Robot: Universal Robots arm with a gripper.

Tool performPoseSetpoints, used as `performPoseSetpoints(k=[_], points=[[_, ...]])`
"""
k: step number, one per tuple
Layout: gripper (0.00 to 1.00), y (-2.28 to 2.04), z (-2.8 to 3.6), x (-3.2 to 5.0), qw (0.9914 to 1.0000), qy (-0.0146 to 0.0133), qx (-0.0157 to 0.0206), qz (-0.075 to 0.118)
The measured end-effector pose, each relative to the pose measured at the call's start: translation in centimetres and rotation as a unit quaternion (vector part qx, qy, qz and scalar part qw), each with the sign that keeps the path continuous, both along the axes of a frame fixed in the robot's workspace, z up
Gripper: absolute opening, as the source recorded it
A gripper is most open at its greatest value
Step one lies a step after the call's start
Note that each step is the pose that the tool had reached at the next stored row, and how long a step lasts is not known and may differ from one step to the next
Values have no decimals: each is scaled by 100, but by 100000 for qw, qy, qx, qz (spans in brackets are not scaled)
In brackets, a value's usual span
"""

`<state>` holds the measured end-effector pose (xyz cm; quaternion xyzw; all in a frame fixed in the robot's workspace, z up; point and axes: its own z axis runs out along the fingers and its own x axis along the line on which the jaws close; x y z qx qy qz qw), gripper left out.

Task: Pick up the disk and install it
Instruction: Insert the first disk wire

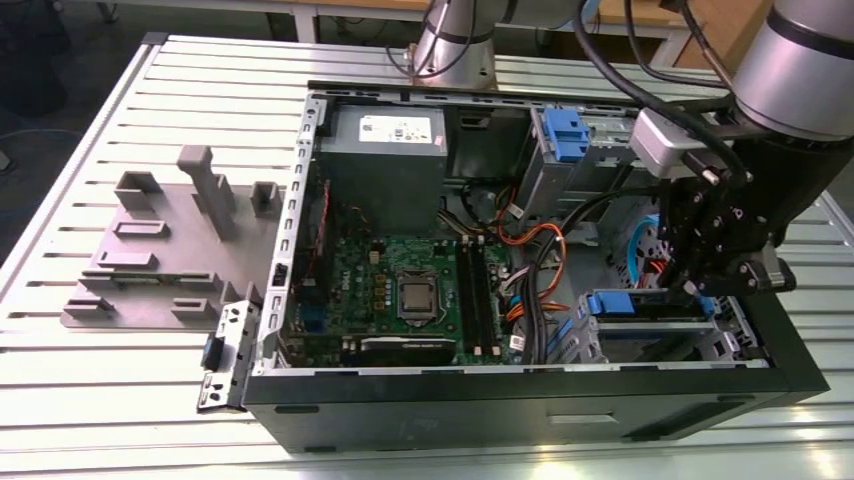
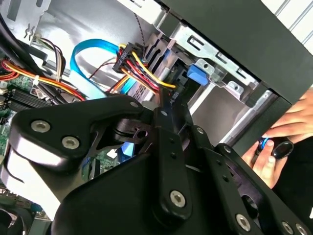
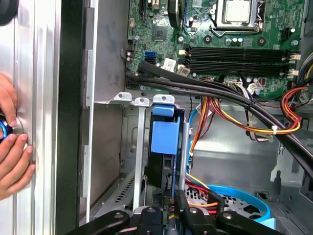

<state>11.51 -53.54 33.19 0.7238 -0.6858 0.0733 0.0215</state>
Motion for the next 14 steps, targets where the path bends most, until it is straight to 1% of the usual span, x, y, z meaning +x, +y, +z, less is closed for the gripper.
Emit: performPoseSetpoints(k=[4, 6, 7, 8, 9, 14], points=[[24, 0, 50, 0, 100000, 19, 4, 0], [22, 0, 50, 0, 100000, 21, 19, 1], [16, 0, 50, 0, 100000, 22, 21, 1], [16, 0, 51, 0, 100000, 21, 16, 1], [11, 0, 53, 0, 100000, 23, 4, 3], [11, 0, 54, 0, 100000, 24, 6, 3]])
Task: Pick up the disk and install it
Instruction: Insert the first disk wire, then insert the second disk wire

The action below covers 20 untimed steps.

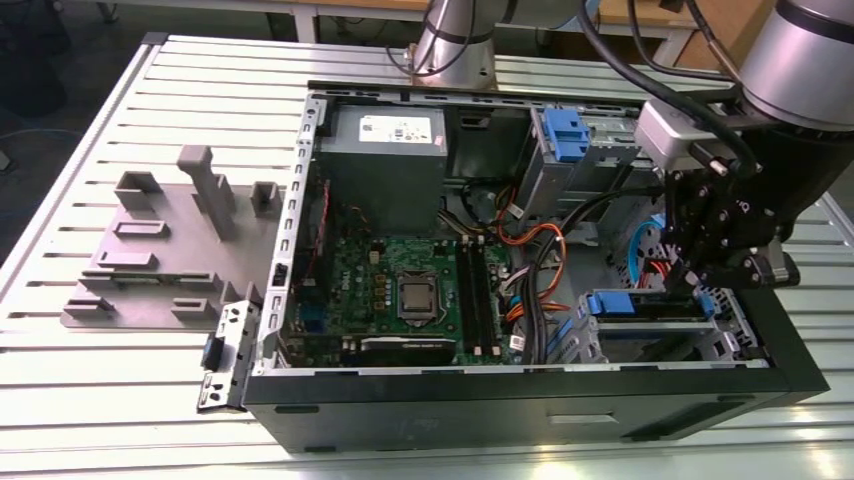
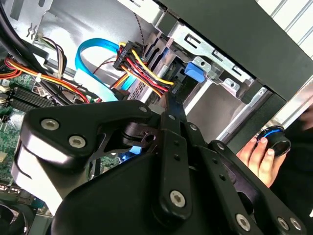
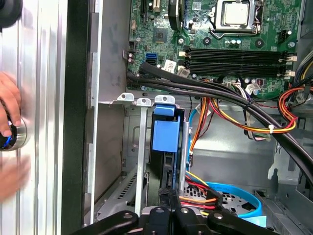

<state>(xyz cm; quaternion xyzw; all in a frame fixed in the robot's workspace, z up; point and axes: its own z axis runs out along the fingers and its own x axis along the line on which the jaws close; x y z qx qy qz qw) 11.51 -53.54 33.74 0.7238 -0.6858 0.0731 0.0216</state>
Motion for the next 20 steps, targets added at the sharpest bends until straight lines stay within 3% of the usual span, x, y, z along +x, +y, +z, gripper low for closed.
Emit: performPoseSetpoints(k=[10, 20], points=[[11, 0, 8, -6, 100000, 8, -14, 1], [11, -1, 4, -129, 100000, 6, -5, -5]])
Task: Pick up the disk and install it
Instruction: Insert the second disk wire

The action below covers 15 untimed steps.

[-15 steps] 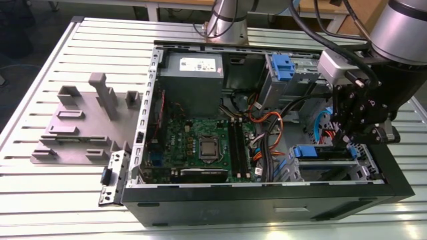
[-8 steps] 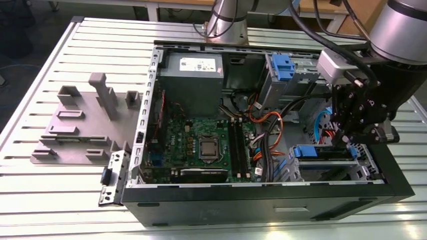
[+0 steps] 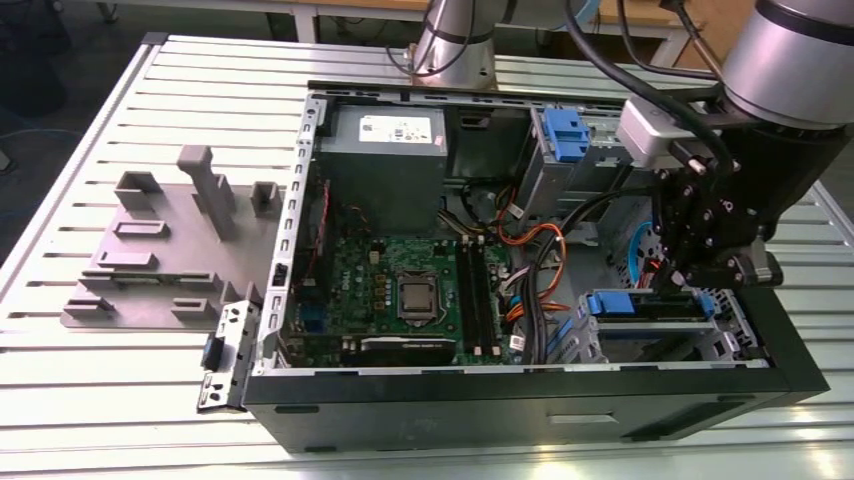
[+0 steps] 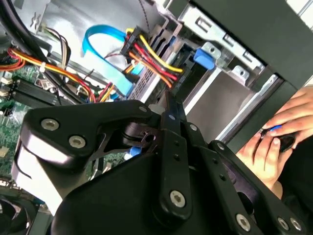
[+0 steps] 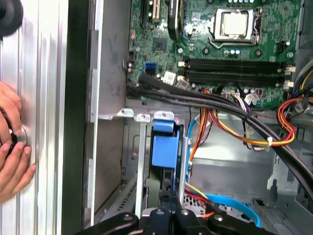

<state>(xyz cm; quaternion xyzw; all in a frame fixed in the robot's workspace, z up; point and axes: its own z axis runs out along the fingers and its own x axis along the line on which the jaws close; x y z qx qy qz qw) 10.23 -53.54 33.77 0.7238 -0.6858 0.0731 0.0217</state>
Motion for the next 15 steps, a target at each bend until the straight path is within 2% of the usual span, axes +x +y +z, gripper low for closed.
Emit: performPoseSetpoints(k=[9, 15], points=[[11, 1, 21, -2, 100000, -17, -2, 4], [11, 2, 102, -2, 100000, -24, -13, 5]])
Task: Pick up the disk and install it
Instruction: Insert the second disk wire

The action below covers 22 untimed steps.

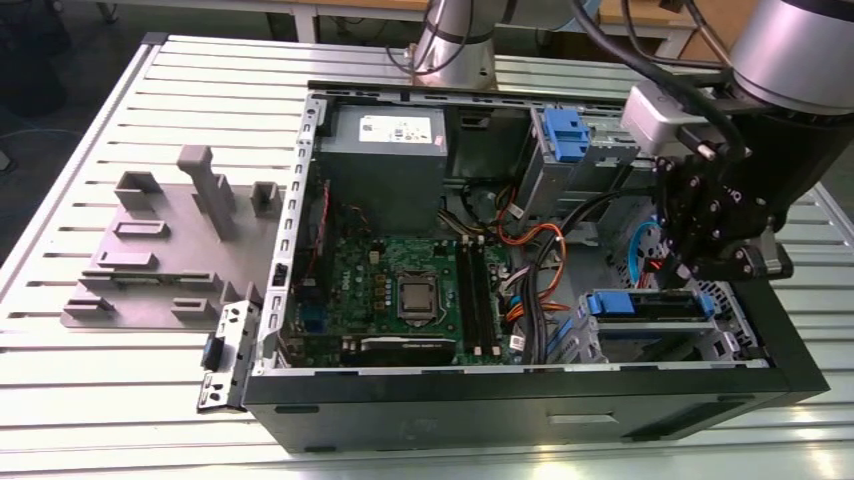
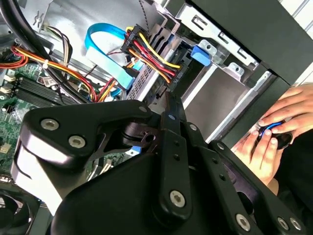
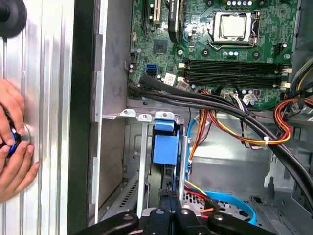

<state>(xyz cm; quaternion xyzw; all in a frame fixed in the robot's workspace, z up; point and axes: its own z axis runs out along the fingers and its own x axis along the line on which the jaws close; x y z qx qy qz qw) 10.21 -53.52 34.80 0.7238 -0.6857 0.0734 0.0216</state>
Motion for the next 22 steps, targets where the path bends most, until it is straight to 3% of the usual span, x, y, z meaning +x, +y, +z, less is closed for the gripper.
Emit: performPoseSetpoints(k=[6, 14, 22], points=[[11, 16, 39, 0, 100000, -1, -72, -3], [11, 128, 49, 0, 100000, 1, -288, 80], [11, 185, 157, 0, 99999, 1, -390, 81]])
